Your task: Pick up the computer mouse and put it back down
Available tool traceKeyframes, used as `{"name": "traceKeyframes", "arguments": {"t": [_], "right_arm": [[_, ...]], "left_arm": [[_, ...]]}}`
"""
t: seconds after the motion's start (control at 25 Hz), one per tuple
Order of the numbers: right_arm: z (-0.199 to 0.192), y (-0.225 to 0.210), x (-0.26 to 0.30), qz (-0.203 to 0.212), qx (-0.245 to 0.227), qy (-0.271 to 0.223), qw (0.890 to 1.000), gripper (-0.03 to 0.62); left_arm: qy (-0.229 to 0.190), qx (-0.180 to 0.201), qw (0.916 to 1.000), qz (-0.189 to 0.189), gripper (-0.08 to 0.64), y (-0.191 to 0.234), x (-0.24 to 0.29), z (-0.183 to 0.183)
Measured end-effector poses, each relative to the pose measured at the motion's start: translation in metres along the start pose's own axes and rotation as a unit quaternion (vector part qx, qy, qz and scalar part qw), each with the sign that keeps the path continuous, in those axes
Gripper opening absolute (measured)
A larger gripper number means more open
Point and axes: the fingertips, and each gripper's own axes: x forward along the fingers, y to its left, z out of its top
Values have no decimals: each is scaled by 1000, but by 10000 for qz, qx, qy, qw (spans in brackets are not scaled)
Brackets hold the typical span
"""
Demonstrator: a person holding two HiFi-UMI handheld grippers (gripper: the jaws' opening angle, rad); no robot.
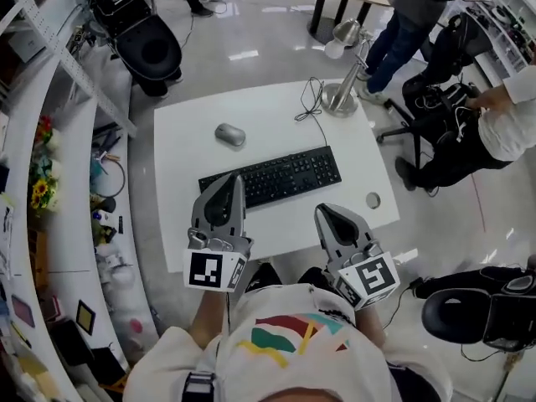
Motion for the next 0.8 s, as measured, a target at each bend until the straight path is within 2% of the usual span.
{"name": "traceKeyframes", "arguments": {"t": [0.12, 0.28, 0.44, 0.64, 0.8], "right_arm": [[-5, -6, 27, 36, -32, 316, 9995, 14], [-7, -11, 53, 442, 92, 478, 9978, 14], [-1, -6, 85, 950, -1, 550, 9940, 14], [7, -8, 104, 1427, -70, 498, 9885, 15], [5, -23, 113, 1731, -160, 477, 9836, 15]], "left_arm": [[29, -19, 10000, 63, 46, 16, 16, -4], [366, -274, 9973, 575, 46, 40, 20, -25], [342, -303, 9935, 1040, 46, 61, 16, -18], [259, -136, 9880, 1518, 46, 57, 15, -8], [314, -53, 9857, 1653, 46, 50, 30, -10]]}}
